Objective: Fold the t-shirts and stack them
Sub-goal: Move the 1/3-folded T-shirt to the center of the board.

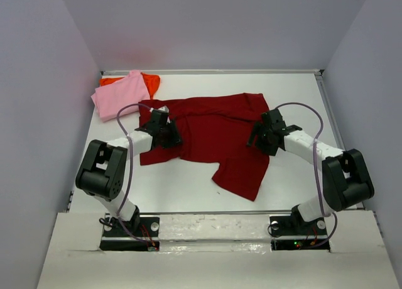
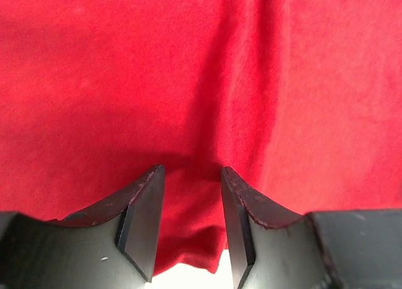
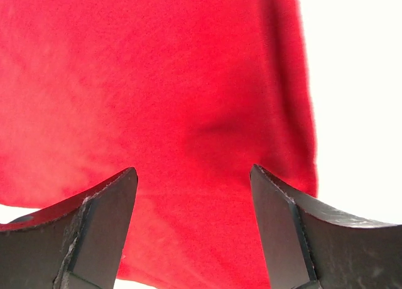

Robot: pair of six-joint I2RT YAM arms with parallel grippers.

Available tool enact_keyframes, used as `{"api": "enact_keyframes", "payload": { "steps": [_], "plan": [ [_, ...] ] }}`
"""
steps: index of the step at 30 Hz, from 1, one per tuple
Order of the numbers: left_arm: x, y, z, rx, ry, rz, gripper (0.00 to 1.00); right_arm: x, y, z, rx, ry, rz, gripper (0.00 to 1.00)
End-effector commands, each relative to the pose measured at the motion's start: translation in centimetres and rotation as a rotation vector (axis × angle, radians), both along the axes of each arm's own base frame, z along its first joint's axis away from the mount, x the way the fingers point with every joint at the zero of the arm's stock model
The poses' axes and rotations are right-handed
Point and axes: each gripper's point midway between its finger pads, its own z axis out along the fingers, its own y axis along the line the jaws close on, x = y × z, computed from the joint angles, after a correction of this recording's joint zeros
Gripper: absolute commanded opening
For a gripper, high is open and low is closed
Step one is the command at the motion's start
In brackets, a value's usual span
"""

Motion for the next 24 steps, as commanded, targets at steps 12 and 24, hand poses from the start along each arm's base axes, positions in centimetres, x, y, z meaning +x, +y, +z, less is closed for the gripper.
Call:
{"api": "enact_keyframes", "payload": {
  "steps": [12,24],
  "plan": [
    [2.8,6.5,15.7,0.293,-0.309,0.137,0.51,0.9,0.7,5.1,0.079,-0.170,0.110,0.77],
    [1.8,9.7,27.8,0.311,-0.748,0.211,0.59,6.6,5.3,0.2,0.167,-0.098,0.231,0.75]
  ]
}}
